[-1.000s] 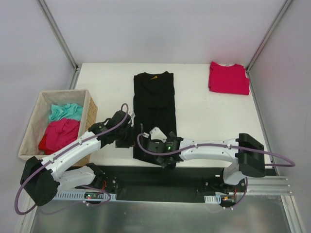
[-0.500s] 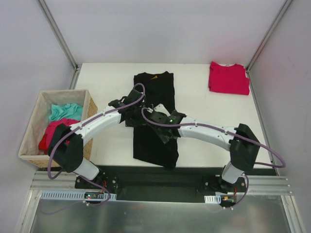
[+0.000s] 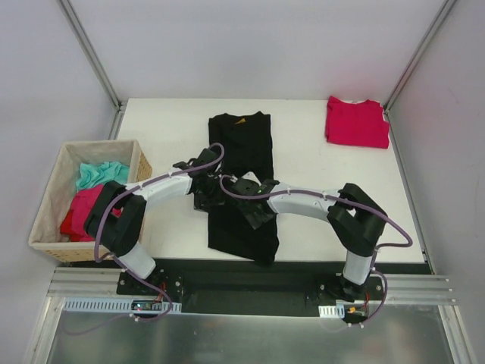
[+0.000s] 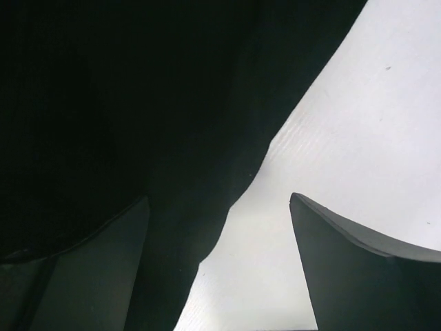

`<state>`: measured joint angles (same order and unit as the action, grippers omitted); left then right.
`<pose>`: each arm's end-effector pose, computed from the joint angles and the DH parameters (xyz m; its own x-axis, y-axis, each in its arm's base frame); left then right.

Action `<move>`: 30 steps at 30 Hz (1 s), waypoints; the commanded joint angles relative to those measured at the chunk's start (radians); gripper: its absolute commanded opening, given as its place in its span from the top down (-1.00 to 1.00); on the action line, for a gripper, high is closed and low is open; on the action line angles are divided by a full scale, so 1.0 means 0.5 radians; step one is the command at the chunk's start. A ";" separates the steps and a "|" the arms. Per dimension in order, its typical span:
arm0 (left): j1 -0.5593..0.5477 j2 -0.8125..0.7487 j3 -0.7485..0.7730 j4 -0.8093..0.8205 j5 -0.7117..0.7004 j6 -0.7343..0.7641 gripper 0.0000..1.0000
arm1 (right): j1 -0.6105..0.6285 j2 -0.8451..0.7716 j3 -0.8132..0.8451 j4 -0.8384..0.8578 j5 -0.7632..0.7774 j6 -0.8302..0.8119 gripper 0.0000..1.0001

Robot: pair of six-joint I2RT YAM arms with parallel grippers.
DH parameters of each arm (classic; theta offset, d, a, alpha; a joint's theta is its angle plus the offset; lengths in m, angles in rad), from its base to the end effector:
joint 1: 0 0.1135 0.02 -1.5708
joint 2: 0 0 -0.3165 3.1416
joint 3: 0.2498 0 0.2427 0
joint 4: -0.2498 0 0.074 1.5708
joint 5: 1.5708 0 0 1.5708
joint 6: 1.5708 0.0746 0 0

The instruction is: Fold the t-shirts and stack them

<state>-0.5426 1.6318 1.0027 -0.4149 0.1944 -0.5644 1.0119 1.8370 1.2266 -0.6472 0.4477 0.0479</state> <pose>0.2827 -0.1873 0.2123 -0.9410 -0.0455 -0.3355 0.1024 0.9063 -0.4100 0.2256 0.2999 0.1988 -0.5371 -0.7774 -0.3275 -0.6686 0.6290 -0.3966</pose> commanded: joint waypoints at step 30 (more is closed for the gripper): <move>-0.118 -0.574 0.200 -0.407 -0.174 0.141 -0.98 | 0.229 -0.736 0.009 -0.194 0.464 0.043 -0.76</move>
<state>-0.6155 1.2156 0.8795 -0.5587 0.2661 -0.5854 1.2598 1.4727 1.0721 -0.8078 0.5663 0.2230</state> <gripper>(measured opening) 0.990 0.880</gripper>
